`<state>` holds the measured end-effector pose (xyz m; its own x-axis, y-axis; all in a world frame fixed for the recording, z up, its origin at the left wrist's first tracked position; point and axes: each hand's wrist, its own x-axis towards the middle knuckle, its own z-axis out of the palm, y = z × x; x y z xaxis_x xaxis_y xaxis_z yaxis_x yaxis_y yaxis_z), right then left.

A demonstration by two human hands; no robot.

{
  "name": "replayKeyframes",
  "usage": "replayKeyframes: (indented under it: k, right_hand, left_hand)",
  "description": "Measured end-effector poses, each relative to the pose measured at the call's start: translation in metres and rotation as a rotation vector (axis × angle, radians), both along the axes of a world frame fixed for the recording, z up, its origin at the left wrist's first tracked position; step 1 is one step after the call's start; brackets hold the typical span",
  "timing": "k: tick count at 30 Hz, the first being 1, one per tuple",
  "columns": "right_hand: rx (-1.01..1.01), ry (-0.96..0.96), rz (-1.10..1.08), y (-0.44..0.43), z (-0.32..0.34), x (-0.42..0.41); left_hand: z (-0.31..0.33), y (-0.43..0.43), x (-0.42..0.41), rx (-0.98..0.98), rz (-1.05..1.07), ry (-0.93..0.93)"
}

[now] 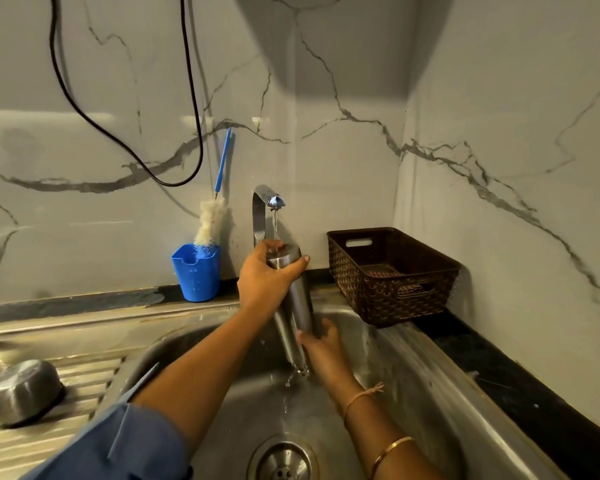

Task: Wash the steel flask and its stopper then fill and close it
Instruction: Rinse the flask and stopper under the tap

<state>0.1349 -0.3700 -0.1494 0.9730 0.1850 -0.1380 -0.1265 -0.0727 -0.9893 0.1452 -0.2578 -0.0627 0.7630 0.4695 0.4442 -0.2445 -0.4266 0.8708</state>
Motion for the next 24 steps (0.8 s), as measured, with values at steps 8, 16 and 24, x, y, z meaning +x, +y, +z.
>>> replayKeyframes:
  k: [8,16,24]
  right_hand:
    - [-0.276,-0.200,0.216,0.003,-0.015,-0.006]
    - [-0.223,-0.343,0.031,0.007,-0.001,-0.010]
    - [0.244,0.137,0.347,-0.001,0.018,-0.016]
  left_hand:
    - [-0.009,-0.001,-0.001,-0.432,-0.116,-0.023]
    - [-0.063,-0.008,-0.021,-0.360,-0.366,0.212]
    - [-0.031,0.024,-0.011,-0.580,-0.413,0.376]
